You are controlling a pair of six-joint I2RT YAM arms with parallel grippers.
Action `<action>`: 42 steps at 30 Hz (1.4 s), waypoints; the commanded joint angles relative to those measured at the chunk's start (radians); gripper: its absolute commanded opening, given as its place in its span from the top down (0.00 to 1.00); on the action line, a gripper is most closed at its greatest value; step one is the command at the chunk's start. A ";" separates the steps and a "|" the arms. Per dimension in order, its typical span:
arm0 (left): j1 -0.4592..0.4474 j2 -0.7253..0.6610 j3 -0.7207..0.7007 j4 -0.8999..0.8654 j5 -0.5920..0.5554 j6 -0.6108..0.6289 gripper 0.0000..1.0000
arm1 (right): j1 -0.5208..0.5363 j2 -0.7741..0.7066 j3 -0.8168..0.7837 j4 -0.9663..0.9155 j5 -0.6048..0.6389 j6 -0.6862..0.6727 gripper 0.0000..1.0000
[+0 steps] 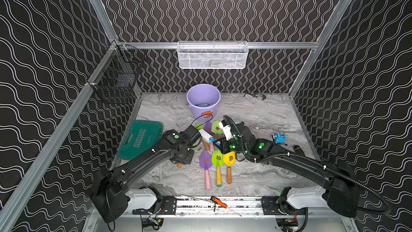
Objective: Brush the soil off the hand trowel and place it into the bucket
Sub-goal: Brush off the soil from the hand trowel.
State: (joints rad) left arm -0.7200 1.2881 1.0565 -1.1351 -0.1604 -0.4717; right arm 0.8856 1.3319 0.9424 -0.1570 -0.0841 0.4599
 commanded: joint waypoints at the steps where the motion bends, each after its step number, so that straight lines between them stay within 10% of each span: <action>1: 0.005 -0.022 0.013 0.044 0.051 0.000 1.00 | -0.015 -0.016 -0.007 0.056 -0.028 0.016 1.00; 20: 0.115 -0.030 -0.010 0.551 0.730 -0.071 1.00 | -0.100 -0.371 -0.316 0.046 0.003 0.216 1.00; 30: 0.433 -0.101 -0.225 0.860 1.121 -0.282 1.00 | -0.204 -0.434 -0.400 0.112 -0.150 0.275 1.00; 42: 0.594 -0.104 -0.322 1.052 1.264 -0.388 1.00 | -0.262 -0.403 -0.374 0.225 -0.258 0.354 1.00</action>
State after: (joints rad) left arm -0.1406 1.1816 0.7486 -0.1665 1.0393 -0.8215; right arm 0.6296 0.9348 0.5598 -0.0109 -0.3092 0.7753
